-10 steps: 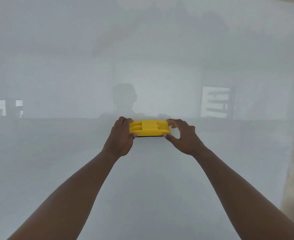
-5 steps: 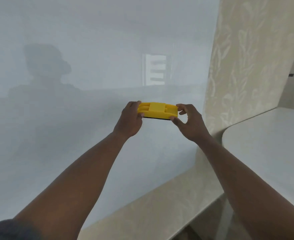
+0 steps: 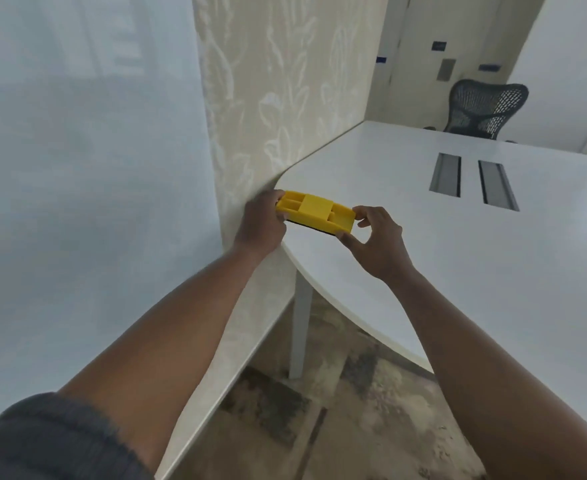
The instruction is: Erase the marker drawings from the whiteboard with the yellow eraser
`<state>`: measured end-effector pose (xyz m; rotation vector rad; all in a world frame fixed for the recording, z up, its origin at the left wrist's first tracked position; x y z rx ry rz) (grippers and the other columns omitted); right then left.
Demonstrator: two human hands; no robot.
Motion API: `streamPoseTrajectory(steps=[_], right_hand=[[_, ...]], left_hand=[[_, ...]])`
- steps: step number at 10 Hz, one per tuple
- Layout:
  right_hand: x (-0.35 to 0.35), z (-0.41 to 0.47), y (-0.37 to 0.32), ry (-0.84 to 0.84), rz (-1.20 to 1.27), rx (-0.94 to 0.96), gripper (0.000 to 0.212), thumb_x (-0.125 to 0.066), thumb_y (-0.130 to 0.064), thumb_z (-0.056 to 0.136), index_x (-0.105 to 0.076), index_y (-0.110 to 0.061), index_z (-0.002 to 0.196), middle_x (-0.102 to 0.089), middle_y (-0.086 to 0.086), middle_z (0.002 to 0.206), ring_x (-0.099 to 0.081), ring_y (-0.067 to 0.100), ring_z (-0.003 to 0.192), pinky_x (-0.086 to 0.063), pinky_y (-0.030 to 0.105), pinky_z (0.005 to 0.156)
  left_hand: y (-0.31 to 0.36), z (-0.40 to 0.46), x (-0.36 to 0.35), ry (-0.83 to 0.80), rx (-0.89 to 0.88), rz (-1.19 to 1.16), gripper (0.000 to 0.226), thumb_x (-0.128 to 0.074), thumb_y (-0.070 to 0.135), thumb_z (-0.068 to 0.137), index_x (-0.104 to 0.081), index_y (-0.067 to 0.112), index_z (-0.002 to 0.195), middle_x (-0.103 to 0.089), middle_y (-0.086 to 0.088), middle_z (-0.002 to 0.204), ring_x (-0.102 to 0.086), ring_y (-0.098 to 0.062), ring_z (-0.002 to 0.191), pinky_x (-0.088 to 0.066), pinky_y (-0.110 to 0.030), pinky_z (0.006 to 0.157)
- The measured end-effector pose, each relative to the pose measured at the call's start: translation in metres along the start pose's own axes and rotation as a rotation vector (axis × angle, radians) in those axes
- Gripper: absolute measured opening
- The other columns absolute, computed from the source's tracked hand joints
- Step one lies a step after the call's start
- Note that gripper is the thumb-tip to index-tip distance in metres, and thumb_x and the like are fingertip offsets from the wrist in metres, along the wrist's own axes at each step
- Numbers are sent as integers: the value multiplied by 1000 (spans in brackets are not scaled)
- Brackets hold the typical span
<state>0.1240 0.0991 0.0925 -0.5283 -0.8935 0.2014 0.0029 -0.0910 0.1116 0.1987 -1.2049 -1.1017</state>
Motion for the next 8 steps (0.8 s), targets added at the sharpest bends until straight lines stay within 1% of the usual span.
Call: streamPoseTrajectory(steps=[1, 2, 3, 4, 5, 6, 7, 8], right_hand=[[-3, -7, 57, -11, -46, -96, 51, -75, -40, 82, -56, -16, 123, -59, 2, 121, -59, 13, 98, -37, 40, 94], [-9, -17, 108, -40, -82, -188, 51, -74, -40, 83, -55, -16, 124, -58, 2, 122, -60, 14, 100, -34, 37, 93], [-14, -27, 146, -63, -95, -255, 51, -74, -40, 83, -55, -17, 125, -57, 1, 121, -60, 14, 101, -30, 34, 91], [-17, -37, 173, -89, -118, -305, 51, -73, -43, 82, -55, -21, 124, -56, -4, 116, -57, 10, 101, -23, 32, 89], [-19, -46, 190, -111, -134, -331, 47, -72, -45, 81, -55, -24, 120, -56, -8, 112, -55, 9, 103, -20, 32, 88], [-19, -51, 197, -149, -141, -367, 46, -71, -46, 82, -55, -26, 120, -56, -8, 113, -54, 12, 107, -19, 32, 89], [-20, -58, 204, -174, -142, -390, 46, -69, -49, 83, -54, -27, 120, -56, -8, 116, -54, 14, 109, -20, 34, 89], [-17, -56, 198, -169, -184, -393, 52, -68, -51, 83, -51, -27, 127, -54, -4, 126, -50, 20, 118, -24, 39, 92]], left_hand=[[4, 14, -63, -93, 5, -27, 47, -57, -2, 90, -57, 4, 136, -62, -17, 135, -57, -33, 124, -46, -36, 103], [5, 21, -121, -190, 7, -32, 48, -58, -3, 90, -56, 4, 138, -62, -17, 136, -56, -33, 127, -44, -36, 105], [2, 20, -166, -285, 28, -32, 50, -57, -3, 91, -54, 5, 140, -61, -17, 137, -56, -33, 127, -44, -35, 104], [0, 14, -196, -364, 45, -30, 51, -55, -5, 90, -52, 6, 141, -60, -19, 137, -55, -35, 128, -45, -37, 103], [-3, 9, -215, -404, 42, -15, 53, -51, -7, 91, -50, 5, 143, -58, -18, 141, -52, -34, 131, -42, -33, 105], [-4, 4, -224, -434, 67, 22, 57, -48, -7, 90, -46, 5, 146, -54, -17, 146, -48, -32, 137, -39, -33, 110], [-6, 1, -229, -477, 73, 40, 62, -49, -6, 90, -42, 7, 150, -49, -16, 150, -44, -32, 140, -38, -36, 114], [-4, -4, -225, -510, 67, 33, 69, -48, -7, 88, -34, 10, 154, -43, -13, 156, -40, -31, 143, -36, -38, 118]])
Point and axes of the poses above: each hand's wrist, its own z-axis towards the middle knuckle, its own x-axis out of the back of the hand, y = z × x, the point moved 4 cm from there along z, towards the middle knuckle
